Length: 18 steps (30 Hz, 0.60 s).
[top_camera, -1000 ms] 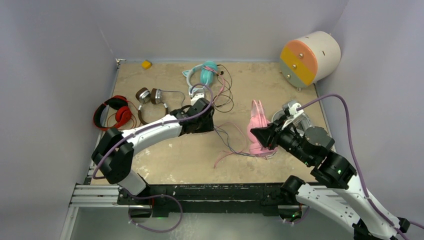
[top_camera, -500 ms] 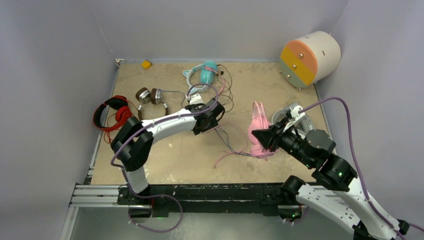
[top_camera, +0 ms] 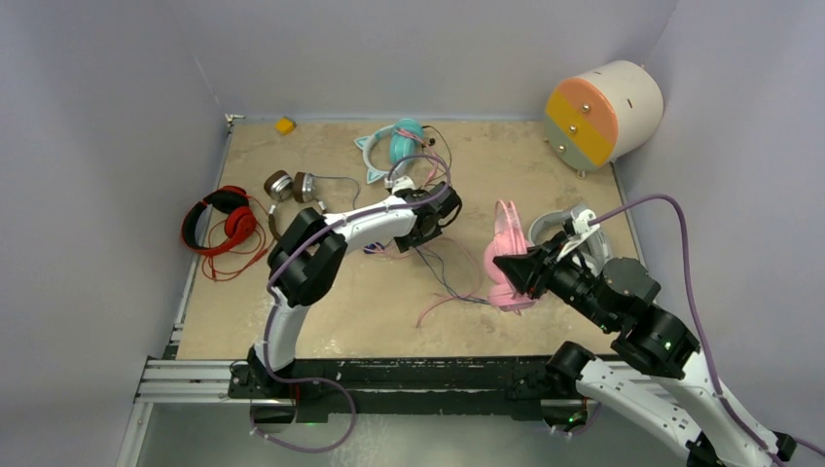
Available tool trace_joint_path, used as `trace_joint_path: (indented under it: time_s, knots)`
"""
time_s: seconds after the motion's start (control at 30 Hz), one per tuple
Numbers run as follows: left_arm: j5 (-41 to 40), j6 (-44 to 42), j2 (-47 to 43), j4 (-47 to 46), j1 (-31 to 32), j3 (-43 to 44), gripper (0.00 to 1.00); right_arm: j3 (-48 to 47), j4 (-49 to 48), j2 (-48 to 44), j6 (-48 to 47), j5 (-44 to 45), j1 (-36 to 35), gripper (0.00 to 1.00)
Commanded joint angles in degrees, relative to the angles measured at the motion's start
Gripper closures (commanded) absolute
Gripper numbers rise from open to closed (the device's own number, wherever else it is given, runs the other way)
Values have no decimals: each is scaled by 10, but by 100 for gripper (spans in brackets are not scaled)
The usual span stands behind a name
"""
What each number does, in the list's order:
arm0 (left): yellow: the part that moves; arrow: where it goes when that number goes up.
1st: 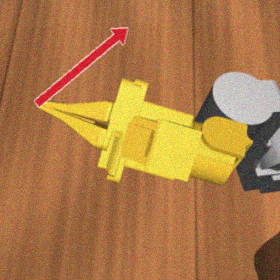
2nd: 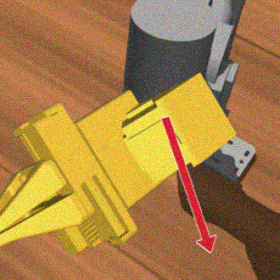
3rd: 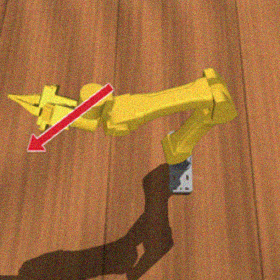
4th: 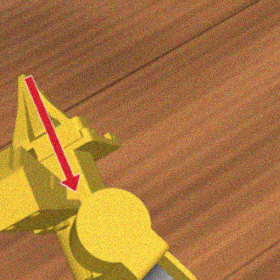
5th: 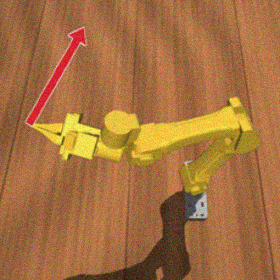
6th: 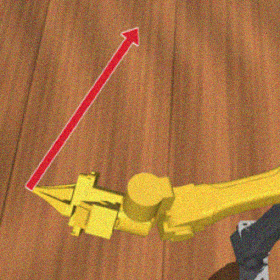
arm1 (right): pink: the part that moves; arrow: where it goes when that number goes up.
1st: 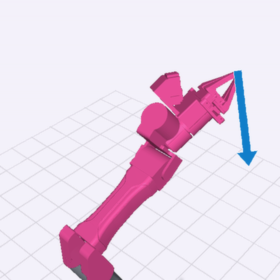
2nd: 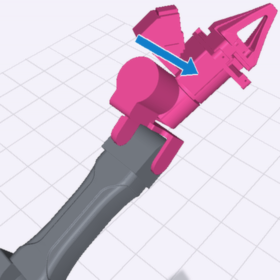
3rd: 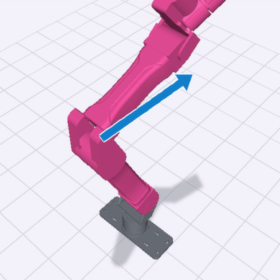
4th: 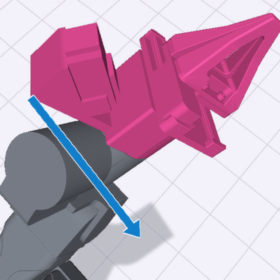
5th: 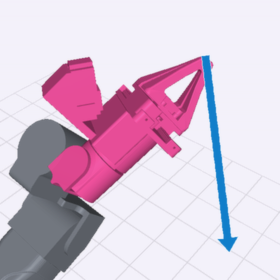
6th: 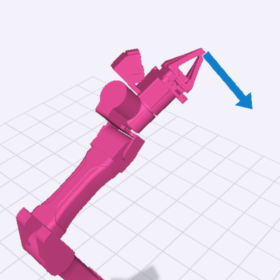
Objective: Wrap the headphones
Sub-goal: Pick up the headphones cable from the center of the board.
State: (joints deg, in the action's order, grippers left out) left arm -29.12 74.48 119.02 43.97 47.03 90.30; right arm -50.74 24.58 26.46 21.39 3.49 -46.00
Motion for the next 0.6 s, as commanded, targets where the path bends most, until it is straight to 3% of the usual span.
trace_joint_path:
  time_s: [0.0, 0.17, 0.27, 0.33, 0.37, 0.4, 0.57]
  knots:
    - [-11, 29, 27, 29, 3, 48, 42, -11, -36, -3, 1, 1, -1, 75]
    - [-27, 50, 66, 45, 0, 58, 43, -12, -33, -3, -2, -2, -1, 75]
    - [-20, 52, 90, 46, -5, 55, 50, -11, -33, -6, -1, -5, -1, 75]
    - [-15, 44, 100, 45, -12, 55, 66, -11, -35, -7, -2, -6, 0, 75]
    - [-14, 35, 100, 46, -16, 56, 79, -11, -36, -6, -1, -6, -1, 75]
    - [-12, 6, 97, 42, -20, 61, 99, -12, -36, -6, -2, -5, -1, 75]
    - [-94, -68, 10, 101, -25, 110, 100, -12, -28, -9, -2, -2, -1, 75]
